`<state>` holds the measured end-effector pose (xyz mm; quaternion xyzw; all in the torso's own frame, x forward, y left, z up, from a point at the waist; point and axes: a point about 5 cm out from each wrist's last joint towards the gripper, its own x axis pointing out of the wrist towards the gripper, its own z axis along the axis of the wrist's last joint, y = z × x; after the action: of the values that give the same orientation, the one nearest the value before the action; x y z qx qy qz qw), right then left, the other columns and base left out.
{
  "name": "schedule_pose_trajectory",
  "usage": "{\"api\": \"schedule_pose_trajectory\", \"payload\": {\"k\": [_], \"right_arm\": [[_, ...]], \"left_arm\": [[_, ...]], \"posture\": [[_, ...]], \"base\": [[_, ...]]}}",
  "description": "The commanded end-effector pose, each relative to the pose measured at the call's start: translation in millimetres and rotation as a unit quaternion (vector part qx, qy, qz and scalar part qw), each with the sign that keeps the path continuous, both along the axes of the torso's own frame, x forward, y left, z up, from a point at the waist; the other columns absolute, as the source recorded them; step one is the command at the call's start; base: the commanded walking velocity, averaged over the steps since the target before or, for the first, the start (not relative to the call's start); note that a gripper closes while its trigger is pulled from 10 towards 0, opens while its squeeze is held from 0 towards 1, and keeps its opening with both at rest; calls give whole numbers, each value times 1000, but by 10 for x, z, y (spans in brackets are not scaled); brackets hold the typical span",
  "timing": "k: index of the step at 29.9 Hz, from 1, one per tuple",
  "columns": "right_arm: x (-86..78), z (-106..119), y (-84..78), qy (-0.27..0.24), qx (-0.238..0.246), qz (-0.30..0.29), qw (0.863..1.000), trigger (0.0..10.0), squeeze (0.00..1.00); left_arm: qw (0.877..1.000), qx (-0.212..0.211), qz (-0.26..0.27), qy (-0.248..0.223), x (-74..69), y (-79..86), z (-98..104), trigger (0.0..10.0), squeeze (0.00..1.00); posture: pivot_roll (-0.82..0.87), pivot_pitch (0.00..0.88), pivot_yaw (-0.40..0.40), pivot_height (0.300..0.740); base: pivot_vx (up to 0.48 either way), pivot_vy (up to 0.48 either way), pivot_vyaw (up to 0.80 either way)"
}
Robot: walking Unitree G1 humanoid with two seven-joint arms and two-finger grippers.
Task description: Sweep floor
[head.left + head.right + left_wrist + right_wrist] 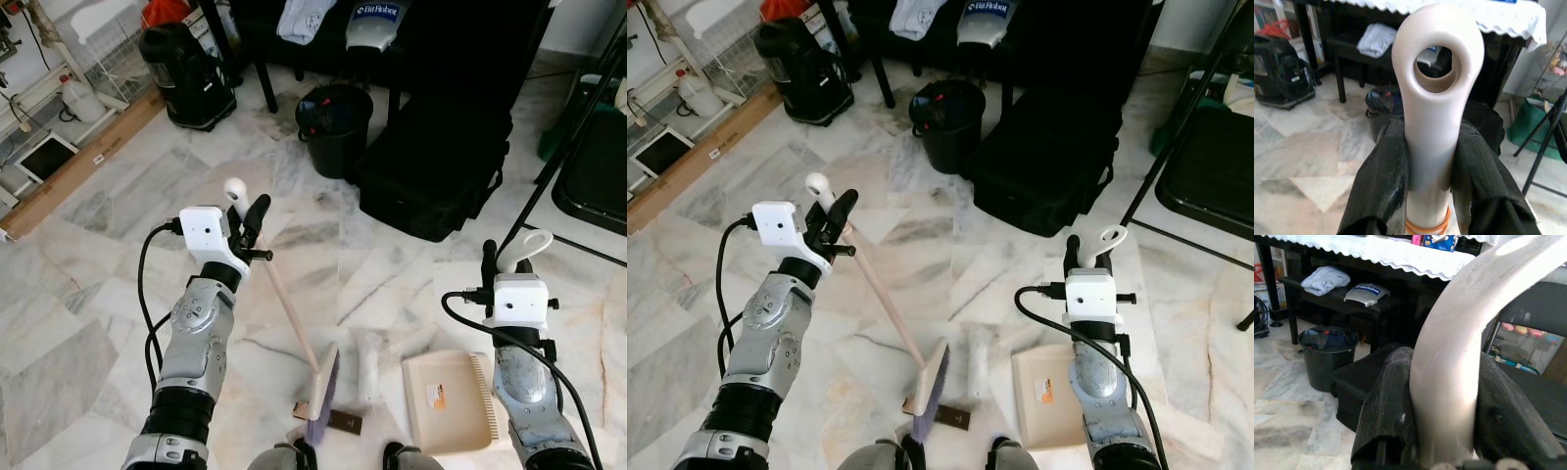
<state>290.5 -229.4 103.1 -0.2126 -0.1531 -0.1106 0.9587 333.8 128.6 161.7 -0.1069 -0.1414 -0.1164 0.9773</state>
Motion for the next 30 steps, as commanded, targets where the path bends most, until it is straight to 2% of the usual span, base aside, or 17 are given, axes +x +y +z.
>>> {"api": "schedule_pose_trajectory", "payload": {"k": [1, 8, 9, 14, 16, 18, 25, 30], "right_arm": [[-55, -145, 16, 32, -3, 1, 999, 10000, 0], [-75, -113, -49, 19, -14, -9, 1000, 10000, 0], [-37, -4, -67, -3, -20, -10, 1000, 10000, 0], [3, 101, -81, -23, -26, -11, 999, 10000, 0], [42, 239, -105, -53, -55, -18, 997, 10000, 0], [57, 283, -108, -63, -60, -22, 996, 10000, 0], [156, 551, -83, -116, -68, -26, 991, 10000, 0], [167, 609, -79, -131, -59, -23, 989, 10000, 0]], "left_arm": [[1000, -1, 0, 2, -42, 25, -19, 10000, 0], [1000, -8, -12, 5, -106, -69, -38, 10000, 0], [1000, -7, -13, 6, -120, -66, -40, 10000, 0], [1000, -7, -12, 6, -126, -52, -32, 10000, 0], [1000, -6, -9, 3, -132, -30, -5, 10000, 0], [1000, -6, -9, 2, -131, -23, 6, 10000, 0], [1000, 1, -7, -7, -126, 10, 69, 10000, 0], [1000, 4, -8, -13, -132, 26, 93, 10000, 0]], "posture": [[70, 315, 202, 740], [72, 319, 202, 740], [68, 321, 205, 740], [66, 316, 205, 740], [71, 314, 207, 740], [73, 315, 208, 740], [75, 314, 206, 740], [77, 311, 206, 740]], "base": [[0, 0, 0], [0, 0, 0], [0, 0, 0], [0, 0, 0], [0, 0, 0], [0, 0, 0], [0, 0, 0], [0, 0, 0]]}}
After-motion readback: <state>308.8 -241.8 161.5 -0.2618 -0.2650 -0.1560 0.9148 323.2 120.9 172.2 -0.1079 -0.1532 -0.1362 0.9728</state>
